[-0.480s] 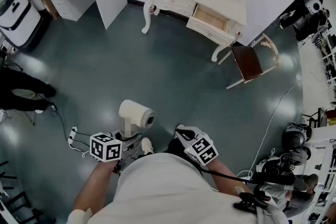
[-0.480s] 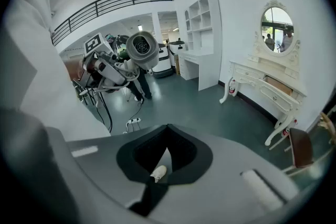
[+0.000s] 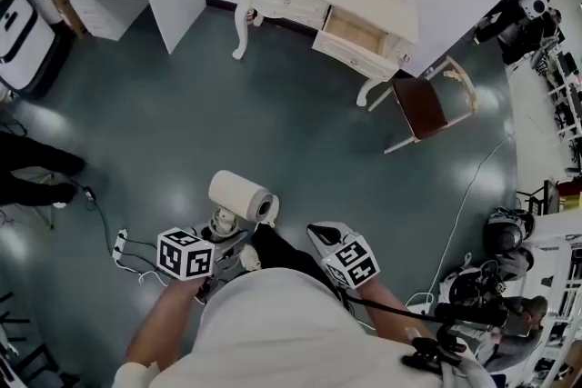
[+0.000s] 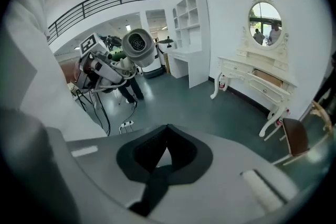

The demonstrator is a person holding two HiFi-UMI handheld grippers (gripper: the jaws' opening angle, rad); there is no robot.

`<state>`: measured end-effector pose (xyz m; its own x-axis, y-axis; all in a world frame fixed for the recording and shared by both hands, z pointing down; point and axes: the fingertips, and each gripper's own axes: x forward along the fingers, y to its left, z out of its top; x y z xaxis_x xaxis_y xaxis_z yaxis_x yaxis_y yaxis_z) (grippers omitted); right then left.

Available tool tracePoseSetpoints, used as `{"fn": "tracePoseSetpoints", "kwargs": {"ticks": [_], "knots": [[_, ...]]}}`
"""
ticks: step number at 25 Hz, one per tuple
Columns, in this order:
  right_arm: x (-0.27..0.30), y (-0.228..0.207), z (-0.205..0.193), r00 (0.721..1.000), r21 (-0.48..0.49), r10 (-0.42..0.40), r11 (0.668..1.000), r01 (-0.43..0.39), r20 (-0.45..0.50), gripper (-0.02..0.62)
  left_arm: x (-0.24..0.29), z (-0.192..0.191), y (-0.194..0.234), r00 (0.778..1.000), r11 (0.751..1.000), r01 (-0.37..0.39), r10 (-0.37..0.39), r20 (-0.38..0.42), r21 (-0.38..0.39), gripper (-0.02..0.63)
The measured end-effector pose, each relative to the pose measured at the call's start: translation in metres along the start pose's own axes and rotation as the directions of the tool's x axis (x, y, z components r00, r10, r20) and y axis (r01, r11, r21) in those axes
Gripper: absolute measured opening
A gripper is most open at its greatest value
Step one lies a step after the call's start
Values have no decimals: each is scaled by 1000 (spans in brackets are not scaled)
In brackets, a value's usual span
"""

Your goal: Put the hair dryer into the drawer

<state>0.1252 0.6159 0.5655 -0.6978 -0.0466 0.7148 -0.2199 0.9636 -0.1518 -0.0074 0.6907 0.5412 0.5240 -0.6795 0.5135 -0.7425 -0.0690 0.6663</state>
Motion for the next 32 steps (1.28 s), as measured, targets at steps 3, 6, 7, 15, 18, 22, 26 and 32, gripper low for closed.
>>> {"fn": "tracePoseSetpoints", "kwargs": {"ticks": [3,6,7,15,18,22,26,32], "knots": [[17,-34,18,999,22,-4,1000,3,32,0,17,27,13,1000,1000,-14,14,-26,19,187],[30,-74,46,998,23,-7,1000,6,64,59,34,65,26,998,999,-37,39,-56,35,187],[34,-88,56,997,28,-11,1000,9,80,73,39,80,29,996,998,-46,49,-70,48,187],[39,-205,116,985,76,-72,995,60,157,110,104,204,32,990,992,-49,64,-125,113,187],[42,-243,112,984,135,-105,987,86,145,114,139,237,41,985,989,-31,54,-162,143,187],[38,-270,102,984,200,-122,975,95,129,113,175,266,47,975,984,-16,55,-217,178,187],[34,-309,109,976,243,-167,961,129,142,110,205,299,52,968,982,-6,53,-245,190,187],[38,-357,119,957,343,-258,918,199,136,107,254,360,71,948,966,60,23,-318,251,187]]}}
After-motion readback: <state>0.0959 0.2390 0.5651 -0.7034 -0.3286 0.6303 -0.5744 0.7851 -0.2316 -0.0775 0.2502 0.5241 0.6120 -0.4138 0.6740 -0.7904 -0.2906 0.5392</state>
